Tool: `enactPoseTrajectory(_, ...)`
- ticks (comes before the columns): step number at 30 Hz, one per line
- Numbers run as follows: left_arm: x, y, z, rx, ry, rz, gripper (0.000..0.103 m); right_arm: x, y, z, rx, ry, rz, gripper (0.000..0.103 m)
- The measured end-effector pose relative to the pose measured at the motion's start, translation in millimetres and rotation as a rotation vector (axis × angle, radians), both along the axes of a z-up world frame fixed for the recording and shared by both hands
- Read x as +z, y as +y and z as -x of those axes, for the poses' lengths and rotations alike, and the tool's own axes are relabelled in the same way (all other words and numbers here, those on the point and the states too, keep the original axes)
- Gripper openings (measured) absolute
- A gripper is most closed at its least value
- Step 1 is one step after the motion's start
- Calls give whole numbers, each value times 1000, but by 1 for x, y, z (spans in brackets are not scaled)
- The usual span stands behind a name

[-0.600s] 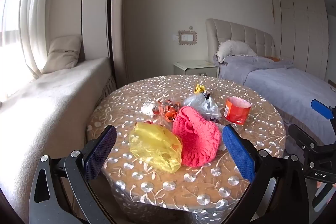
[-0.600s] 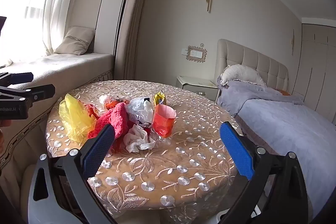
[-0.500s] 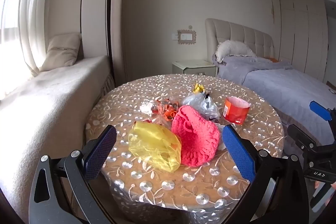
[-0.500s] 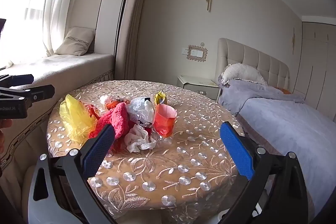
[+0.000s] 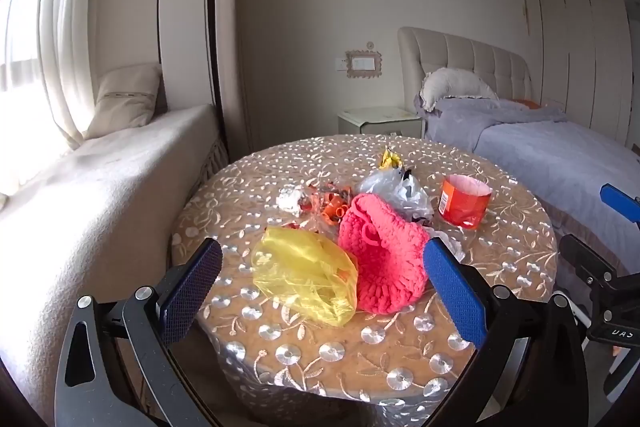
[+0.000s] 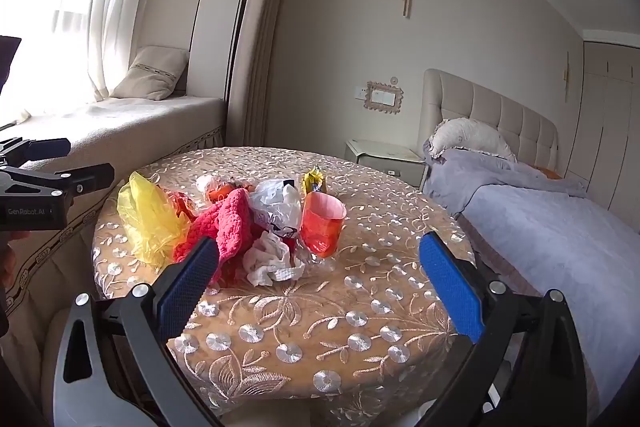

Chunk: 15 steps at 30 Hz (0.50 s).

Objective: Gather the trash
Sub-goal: 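Move both tools toward the trash on the table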

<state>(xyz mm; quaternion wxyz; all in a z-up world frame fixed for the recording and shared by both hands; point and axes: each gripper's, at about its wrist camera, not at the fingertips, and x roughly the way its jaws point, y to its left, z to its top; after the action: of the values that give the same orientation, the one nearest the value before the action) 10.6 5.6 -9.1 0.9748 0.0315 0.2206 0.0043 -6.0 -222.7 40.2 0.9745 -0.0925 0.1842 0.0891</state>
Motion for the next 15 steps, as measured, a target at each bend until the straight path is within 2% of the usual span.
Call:
enactPoseTrajectory(8,-2,3,-8,10,21,10,98,0,-1,-6,5,-36,-14,99)
enactPoseTrajectory(15,-8,6,-13,19,40,7,98,-4,1,-12,41,-18,-16,99)
